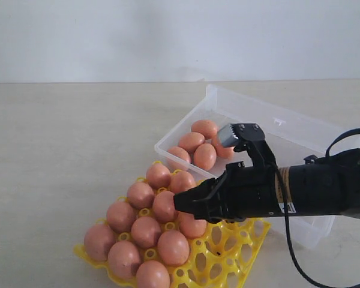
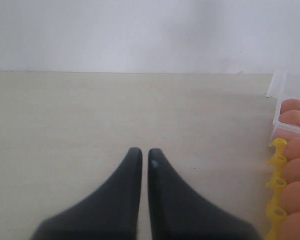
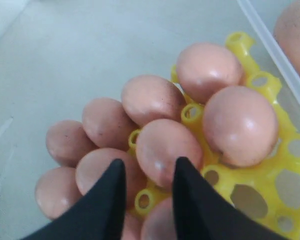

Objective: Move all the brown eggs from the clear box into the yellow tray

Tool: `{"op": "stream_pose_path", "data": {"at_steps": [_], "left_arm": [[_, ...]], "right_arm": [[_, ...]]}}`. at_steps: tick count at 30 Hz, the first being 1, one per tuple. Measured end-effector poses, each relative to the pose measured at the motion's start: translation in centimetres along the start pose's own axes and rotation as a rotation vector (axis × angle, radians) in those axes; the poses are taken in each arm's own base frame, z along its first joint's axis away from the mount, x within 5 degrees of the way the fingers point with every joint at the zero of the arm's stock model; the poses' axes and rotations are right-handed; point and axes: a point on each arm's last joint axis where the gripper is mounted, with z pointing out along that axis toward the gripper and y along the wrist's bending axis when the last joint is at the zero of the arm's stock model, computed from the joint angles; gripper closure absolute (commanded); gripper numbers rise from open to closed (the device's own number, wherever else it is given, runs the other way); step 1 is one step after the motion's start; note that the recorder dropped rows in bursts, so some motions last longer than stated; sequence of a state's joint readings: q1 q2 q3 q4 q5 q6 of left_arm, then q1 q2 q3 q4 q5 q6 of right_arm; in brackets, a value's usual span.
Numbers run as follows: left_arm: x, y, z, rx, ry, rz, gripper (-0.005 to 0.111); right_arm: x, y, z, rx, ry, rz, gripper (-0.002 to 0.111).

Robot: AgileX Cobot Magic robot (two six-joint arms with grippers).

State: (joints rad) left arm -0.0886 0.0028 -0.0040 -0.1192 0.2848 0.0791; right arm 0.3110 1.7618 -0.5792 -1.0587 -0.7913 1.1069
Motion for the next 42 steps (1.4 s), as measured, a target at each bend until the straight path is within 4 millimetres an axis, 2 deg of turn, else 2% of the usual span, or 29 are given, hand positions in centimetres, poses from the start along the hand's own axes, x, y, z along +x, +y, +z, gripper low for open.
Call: {"op": "stream_pose_path", "data": {"at_steps": [5, 11, 18, 25, 29, 37, 40, 42], "left_arm": [[0.0, 0.0, 0.0, 0.0, 0.0, 0.0, 0.103], [0.0, 0.0, 0.0, 0.0, 0.0, 0.0, 0.103], [0.0, 0.0, 0.0, 0.0, 0.0, 0.0, 0.103], [0.0, 0.0, 0.0, 0.0, 0.0, 0.0, 0.103], [0.0, 0.0, 0.0, 0.0, 0.0, 0.0, 0.103], [0.0, 0.0, 0.0, 0.0, 0.0, 0.0, 0.103], [0.0, 0.0, 0.0, 0.0, 0.0, 0.0, 0.103], [0.0, 0.0, 0.0, 0.0, 0.0, 0.0, 0.103]], "right_arm": [[-1.8, 1.5, -1.3, -0.03, -0.096, -0.053, 0.108], [-4.2, 3.4, -3.4, -0.023, -0.244, -0.211, 0.108], [-7.1, 5.9, -6.8, 0.032, -0.47, -0.38, 0.108], [-9.6, 7.5, -10.6, 0.132, -0.742, -0.387, 0.108], [-10.4, 8.0, -12.3, 0.209, -0.849, -0.428, 0.108], [-11.0, 10.8, -15.8, 0.313, -1.009, -0.744, 0.108], [-11.4, 11.7, -17.1, 0.355, -1.018, -0.793, 0.108], [-12.0, 11.9, -17.6, 0.422, -0.944, -0.783, 0.108]]}}
